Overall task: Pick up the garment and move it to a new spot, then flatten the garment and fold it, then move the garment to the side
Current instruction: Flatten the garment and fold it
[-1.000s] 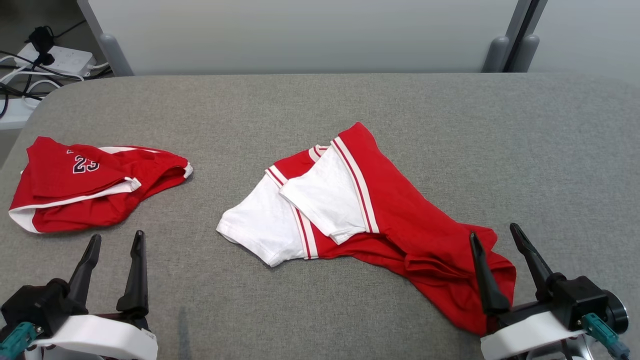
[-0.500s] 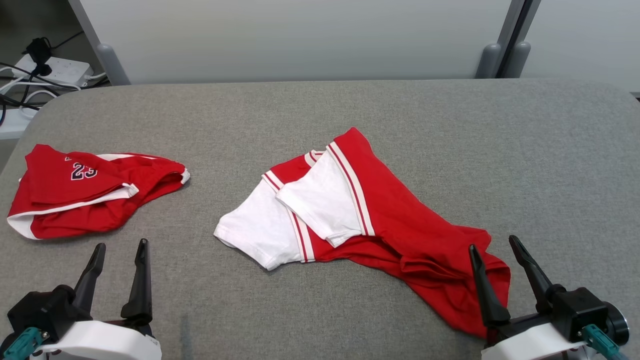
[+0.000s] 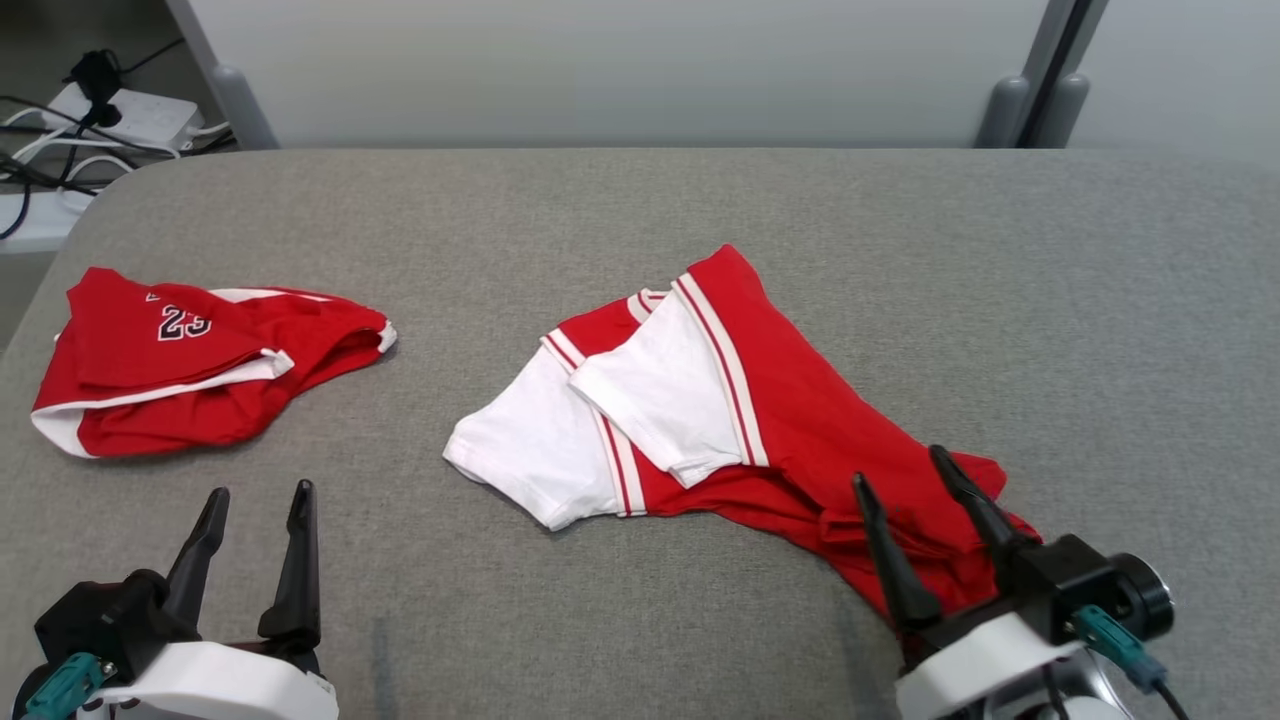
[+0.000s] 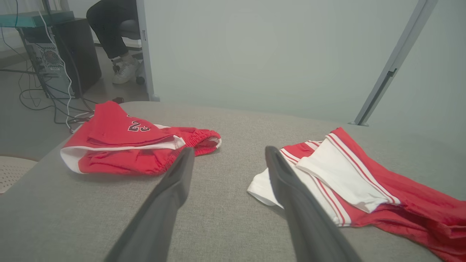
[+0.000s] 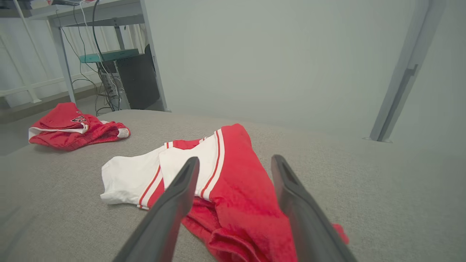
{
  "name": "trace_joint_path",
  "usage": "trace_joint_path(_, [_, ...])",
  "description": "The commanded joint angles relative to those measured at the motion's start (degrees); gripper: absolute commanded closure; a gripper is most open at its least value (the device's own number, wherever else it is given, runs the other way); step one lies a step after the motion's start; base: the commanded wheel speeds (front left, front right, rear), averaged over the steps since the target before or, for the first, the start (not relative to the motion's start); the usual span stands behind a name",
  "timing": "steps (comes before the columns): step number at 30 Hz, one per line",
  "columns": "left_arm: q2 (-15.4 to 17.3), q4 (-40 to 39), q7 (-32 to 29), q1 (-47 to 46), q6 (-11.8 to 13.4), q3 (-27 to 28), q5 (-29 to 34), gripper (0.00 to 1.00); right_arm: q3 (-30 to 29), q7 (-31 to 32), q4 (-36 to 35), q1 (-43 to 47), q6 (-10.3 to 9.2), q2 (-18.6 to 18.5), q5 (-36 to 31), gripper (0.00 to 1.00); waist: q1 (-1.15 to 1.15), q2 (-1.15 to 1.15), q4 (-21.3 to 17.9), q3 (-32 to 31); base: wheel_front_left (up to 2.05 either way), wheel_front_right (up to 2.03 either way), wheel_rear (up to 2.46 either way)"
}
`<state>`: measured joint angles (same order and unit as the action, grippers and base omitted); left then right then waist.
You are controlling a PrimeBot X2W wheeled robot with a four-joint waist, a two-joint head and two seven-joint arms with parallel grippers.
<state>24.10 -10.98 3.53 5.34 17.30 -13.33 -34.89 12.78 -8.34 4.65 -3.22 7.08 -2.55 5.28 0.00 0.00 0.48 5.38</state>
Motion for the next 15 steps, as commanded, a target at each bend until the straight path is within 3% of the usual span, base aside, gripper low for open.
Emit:
trace_joint_path(1, [0.9, -1.7, 0.0, -3.7, 0.4, 2.2, -0.1, 0.0, 1.9, 0.1, -0.9, -2.3, 0.41, -0.4, -0.6, 0.0, 0.0, 0.0, 0.5, 0.5, 0.0, 0.0, 0.0])
trace_joint_path(9, [0.2, -0.7, 1.0, -6.8, -1.0, 1.4, -0.4, 0.0, 10.0, 1.7, 7.7, -11.4, 0.41, -1.8, -0.4, 0.0, 0.0, 0.0, 3.9, 4.5, 0.0, 0.0, 0.0])
trace_joint_path(15, [-1.3, 2.8, 2.2, -11.0, -3.4, -0.5, -0.8, 0.0, 15.7, 2.6, 19.9, -20.2, 0.41, -2.2, 0.6, 0.0, 0.0, 0.0, 7.8, 7.1, 0.0, 0.0, 0.0])
